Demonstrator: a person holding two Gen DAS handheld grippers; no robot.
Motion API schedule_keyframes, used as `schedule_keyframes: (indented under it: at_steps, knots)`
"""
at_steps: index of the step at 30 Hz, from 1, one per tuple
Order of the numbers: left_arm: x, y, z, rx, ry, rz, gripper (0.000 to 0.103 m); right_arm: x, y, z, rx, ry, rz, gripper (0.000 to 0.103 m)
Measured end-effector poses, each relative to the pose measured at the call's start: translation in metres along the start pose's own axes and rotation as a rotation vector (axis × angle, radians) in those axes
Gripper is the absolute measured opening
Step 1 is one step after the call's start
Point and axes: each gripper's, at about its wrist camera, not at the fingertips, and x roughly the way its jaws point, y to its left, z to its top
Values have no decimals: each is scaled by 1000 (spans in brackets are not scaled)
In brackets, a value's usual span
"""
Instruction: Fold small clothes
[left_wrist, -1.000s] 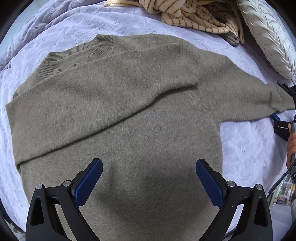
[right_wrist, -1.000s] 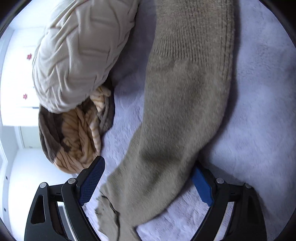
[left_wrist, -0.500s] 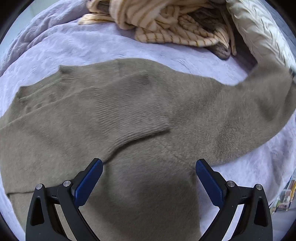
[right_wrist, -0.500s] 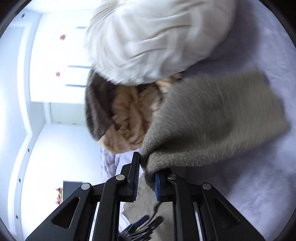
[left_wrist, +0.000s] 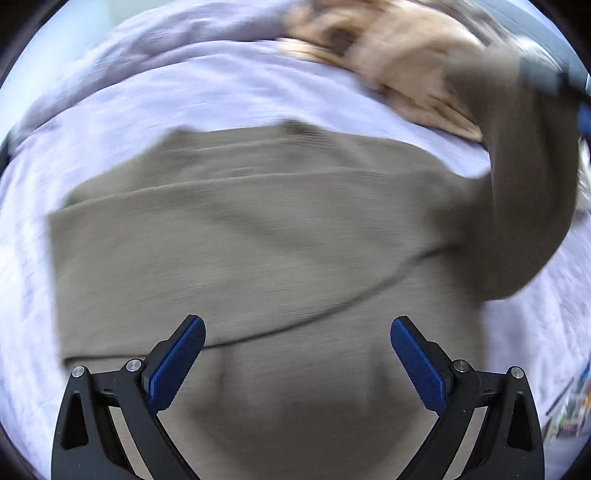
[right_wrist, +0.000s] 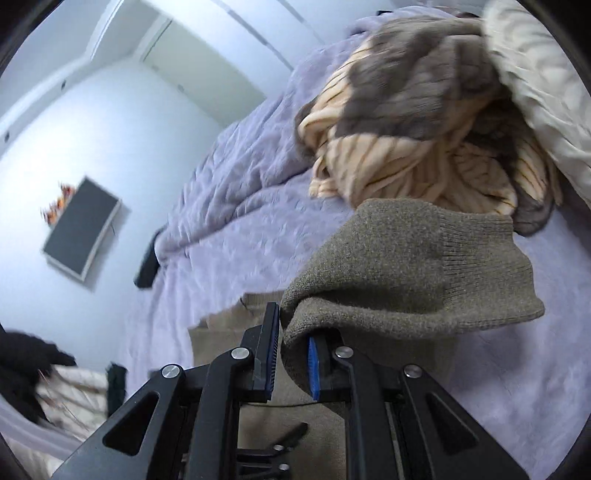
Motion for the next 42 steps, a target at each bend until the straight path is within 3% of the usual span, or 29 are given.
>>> schedule_keyframes:
  at_steps: [5,9,11,12,13,16,19,21,24,28,29,30,31,32,33,35,37,42]
  knots:
    - [-10,93,-32,-124,18,103,101,111,70,-57,-261,237,-97,16]
    - [-9,135,-50,-193,29,142,101,187,93,-116,-434,448,-218,19]
    - [-9,153,-59,-210,30,143,101,200,102,-135,-495,481,-270,33]
    - [-7,157,-60,-216,32,141,101,197,107,-139,-516,473,-269,53]
    - [-5,160,-60,-224,32,140,101,192,110,-141,-507,482,-242,63]
    - [-3,166,-62,-251,32,105,101,168,99,-125,-377,448,-188,67]
    - [-4,163,-62,-241,17,83,101,134,60,-92,-97,334,-92,67]
    - [-2,162,-61,-228,13,79,101,119,34,-72,47,259,-74,67]
    - [3,169,-58,-230,27,77,101,114,-1,-49,210,187,-110,67]
    - [-2,170,-62,-243,25,83,101,138,-40,-21,384,197,-160,67]
    - [-12,178,-69,-243,24,84,101,147,-48,-21,431,214,-146,67]
    - [-15,182,-73,-245,24,87,101,155,-55,-21,470,222,-124,60]
    - [-19,186,-78,-248,23,90,101,159,-58,-20,488,217,-109,47]
    - [-22,189,-82,-254,21,91,101,161,-58,-17,493,208,-94,16]
    - [-24,193,-85,-261,20,91,101,162,-55,-14,485,206,-85,11]
    - [-27,201,-89,-284,18,90,101,158,-35,-5,403,174,-41,10]
    - [-29,209,-93,-305,15,99,101,164,3,-3,238,167,-8,10]
    - [-33,230,-103,-361,19,116,101,200,112,-25,-219,276,-7,10]
